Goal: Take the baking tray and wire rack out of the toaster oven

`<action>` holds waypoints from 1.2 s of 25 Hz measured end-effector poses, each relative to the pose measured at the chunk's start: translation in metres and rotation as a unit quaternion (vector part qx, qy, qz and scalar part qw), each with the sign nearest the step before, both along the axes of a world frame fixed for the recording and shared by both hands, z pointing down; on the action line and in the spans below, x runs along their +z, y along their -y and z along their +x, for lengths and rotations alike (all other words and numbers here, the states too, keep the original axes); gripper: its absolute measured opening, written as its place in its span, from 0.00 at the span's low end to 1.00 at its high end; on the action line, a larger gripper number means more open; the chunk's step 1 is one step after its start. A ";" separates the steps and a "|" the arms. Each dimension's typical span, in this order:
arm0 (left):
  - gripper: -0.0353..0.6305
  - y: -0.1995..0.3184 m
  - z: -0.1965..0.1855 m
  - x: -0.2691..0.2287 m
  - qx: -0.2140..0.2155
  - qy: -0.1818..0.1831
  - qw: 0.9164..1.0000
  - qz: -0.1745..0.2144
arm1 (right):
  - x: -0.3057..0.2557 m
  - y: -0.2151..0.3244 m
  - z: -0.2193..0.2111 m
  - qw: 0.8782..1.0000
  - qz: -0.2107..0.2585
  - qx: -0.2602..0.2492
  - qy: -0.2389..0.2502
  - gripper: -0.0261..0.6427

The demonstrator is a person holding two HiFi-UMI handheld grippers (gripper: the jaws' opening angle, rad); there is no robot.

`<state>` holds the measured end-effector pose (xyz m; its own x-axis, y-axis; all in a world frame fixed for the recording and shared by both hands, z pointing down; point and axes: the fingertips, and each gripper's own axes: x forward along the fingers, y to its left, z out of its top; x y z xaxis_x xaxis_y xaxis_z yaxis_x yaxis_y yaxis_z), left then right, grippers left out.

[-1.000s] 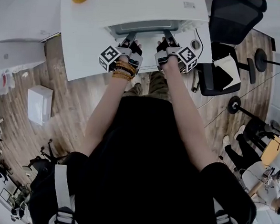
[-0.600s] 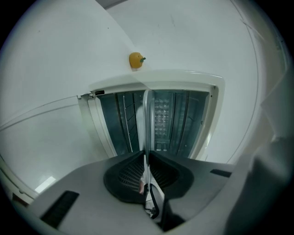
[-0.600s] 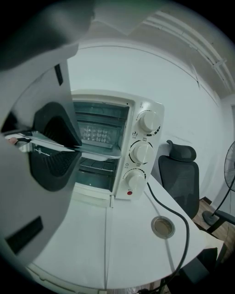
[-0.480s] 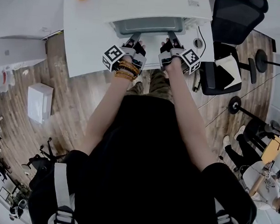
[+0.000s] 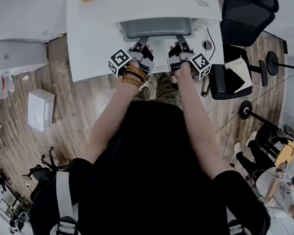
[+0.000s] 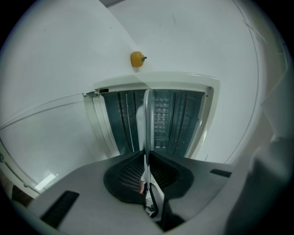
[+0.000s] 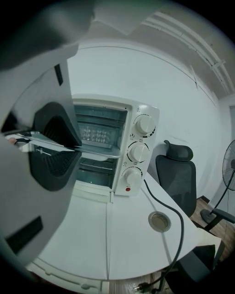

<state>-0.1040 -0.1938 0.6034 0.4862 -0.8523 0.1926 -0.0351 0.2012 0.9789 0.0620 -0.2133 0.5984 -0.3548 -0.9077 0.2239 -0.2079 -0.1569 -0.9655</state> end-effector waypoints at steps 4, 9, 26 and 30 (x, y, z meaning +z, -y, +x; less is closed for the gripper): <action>0.13 -0.005 0.001 -0.001 0.001 -0.001 1.000 0.000 | 0.000 -0.005 0.001 1.000 -0.001 0.004 0.003 0.12; 0.13 -0.012 0.000 -0.002 0.000 -0.005 1.000 -0.002 | -0.001 -0.012 0.000 1.000 -0.004 0.010 0.006 0.12; 0.12 -0.039 0.008 -0.010 -0.036 0.002 0.999 -0.004 | -0.006 -0.037 0.008 0.999 -0.016 -0.020 0.027 0.11; 0.12 -0.044 0.008 -0.010 -0.046 0.004 0.999 -0.002 | -0.006 -0.042 0.009 0.999 -0.013 -0.033 0.032 0.11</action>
<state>-0.0956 -0.1501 0.5933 0.4042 -0.8927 0.1993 -0.0251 0.2069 0.9780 0.0711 -0.1716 0.5923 -0.4282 -0.8760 0.2220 -0.1560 -0.1703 -0.9730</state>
